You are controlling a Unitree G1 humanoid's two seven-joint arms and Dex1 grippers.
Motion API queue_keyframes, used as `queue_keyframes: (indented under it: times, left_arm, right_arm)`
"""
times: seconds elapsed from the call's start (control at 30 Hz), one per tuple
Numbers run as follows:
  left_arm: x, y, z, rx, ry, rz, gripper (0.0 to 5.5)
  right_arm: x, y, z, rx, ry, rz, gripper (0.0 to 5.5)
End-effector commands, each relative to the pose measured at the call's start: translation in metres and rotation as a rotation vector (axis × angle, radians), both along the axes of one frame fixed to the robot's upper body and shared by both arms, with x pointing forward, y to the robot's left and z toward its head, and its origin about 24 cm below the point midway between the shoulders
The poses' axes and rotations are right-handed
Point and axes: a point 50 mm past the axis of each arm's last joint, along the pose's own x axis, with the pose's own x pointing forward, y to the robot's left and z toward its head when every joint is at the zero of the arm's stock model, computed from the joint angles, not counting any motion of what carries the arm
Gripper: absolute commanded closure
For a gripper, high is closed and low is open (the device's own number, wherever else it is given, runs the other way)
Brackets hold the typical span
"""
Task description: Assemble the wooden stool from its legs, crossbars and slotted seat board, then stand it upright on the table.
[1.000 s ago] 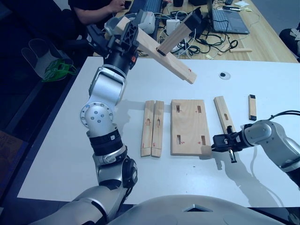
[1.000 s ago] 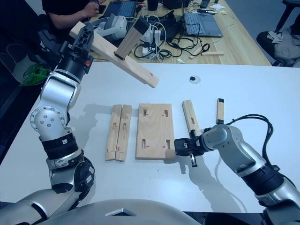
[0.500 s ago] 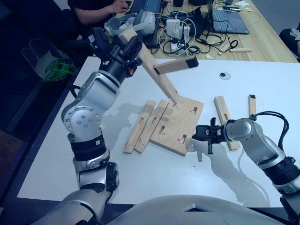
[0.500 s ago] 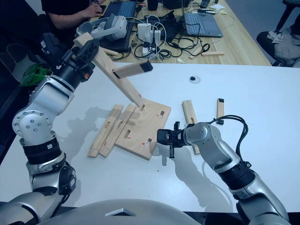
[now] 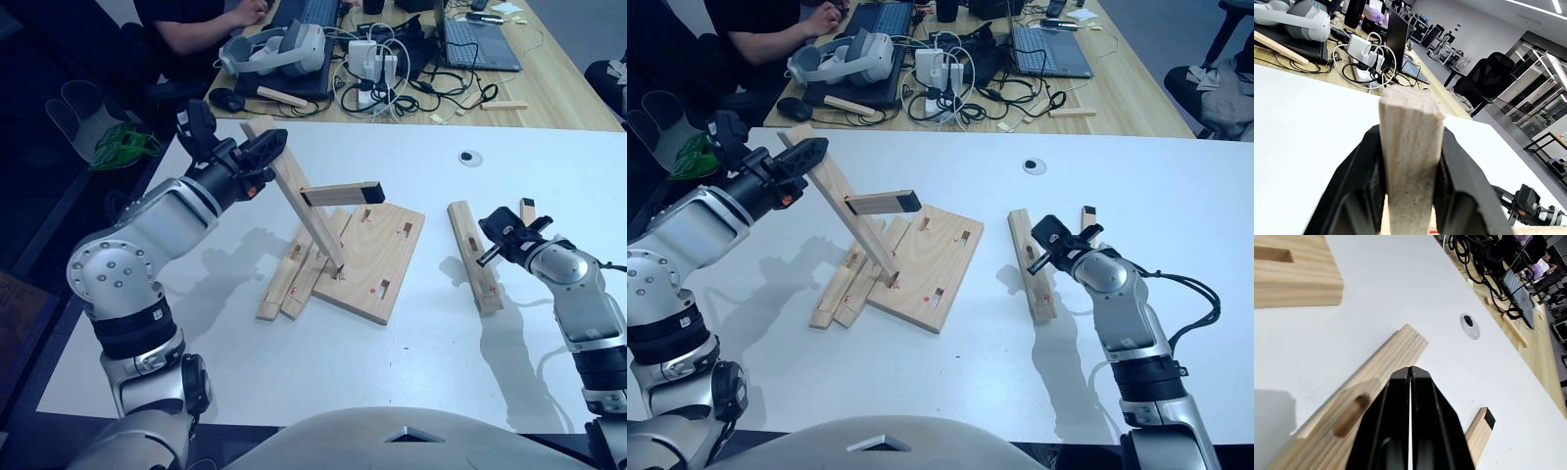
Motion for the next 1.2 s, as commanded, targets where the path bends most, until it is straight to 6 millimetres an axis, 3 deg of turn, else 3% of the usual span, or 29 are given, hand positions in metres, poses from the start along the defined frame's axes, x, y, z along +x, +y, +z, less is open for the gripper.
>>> queue_keyframes:
  times: [0.03,0.67,0.93,1.2]
  left_arm:
    - [-0.004,-0.002,-0.005,0.043,0.019,0.003,4.49]
    - [-0.012,-0.007,-0.023,0.149,-0.029,0.085,4.49]
    - [-0.031,-0.021,-0.034,0.190,-0.247,0.106,4.49]
    - [-0.047,-0.042,-0.059,0.280,-0.320,0.076,4.49]
  right_arm:
    - [0.004,0.001,0.006,0.032,-0.056,-0.017,5.50]
    - [0.005,0.010,0.006,0.077,-0.093,0.038,5.50]
    - [0.015,0.005,0.010,0.062,-0.124,0.062,5.50]
    - [0.026,0.003,0.022,0.065,-0.168,0.077,5.50]
